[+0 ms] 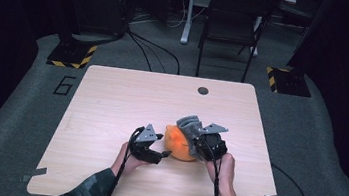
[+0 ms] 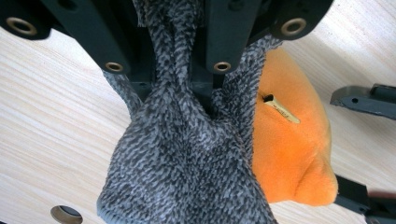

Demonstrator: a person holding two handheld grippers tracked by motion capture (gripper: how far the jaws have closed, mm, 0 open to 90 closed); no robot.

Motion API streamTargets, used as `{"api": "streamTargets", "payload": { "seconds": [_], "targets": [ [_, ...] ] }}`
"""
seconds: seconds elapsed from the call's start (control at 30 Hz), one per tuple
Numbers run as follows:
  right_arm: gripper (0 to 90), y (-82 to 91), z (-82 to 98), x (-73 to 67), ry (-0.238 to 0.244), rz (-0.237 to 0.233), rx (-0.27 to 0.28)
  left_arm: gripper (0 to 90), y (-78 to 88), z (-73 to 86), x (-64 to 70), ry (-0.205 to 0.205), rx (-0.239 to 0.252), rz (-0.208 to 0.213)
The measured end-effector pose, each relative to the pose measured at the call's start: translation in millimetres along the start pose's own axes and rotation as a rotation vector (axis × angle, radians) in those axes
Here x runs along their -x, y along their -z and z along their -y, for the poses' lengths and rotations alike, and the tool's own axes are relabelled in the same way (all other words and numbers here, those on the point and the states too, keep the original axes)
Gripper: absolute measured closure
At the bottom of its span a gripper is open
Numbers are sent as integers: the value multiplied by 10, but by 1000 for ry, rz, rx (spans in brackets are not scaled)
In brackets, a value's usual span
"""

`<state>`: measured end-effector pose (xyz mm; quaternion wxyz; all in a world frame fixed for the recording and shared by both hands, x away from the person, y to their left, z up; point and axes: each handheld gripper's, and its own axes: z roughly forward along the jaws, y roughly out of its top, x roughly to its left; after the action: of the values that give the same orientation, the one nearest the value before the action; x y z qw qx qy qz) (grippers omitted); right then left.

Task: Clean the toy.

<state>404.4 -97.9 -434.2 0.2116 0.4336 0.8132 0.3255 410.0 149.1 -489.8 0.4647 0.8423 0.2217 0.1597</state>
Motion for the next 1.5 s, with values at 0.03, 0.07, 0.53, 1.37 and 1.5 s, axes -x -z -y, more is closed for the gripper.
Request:
{"api": "streamTargets", "payload": {
  "seconds": [0.03, 0.07, 0.53, 1.37, 1.5],
  "targets": [
    [782, 0, -2, 8, 1, -2, -2, 254, -2, 9, -5, -27, -7, -8],
    [782, -2, -3, 21, 5, -5, -1, 252, -18, 20, -4, -50, -16, -21],
    [782, -27, -12, 50, -13, -6, -1, 190, -286, 99, -34, -200, -86, -51],
    [780, 269, 42, 426, -101, 29, 78, 701, -358, 151, -9, -250, -45, -82],
    [778, 352, 183, 656, -124, 140, 48, 727, -356, 153, -5, -255, -48, -86]
  ]
}}
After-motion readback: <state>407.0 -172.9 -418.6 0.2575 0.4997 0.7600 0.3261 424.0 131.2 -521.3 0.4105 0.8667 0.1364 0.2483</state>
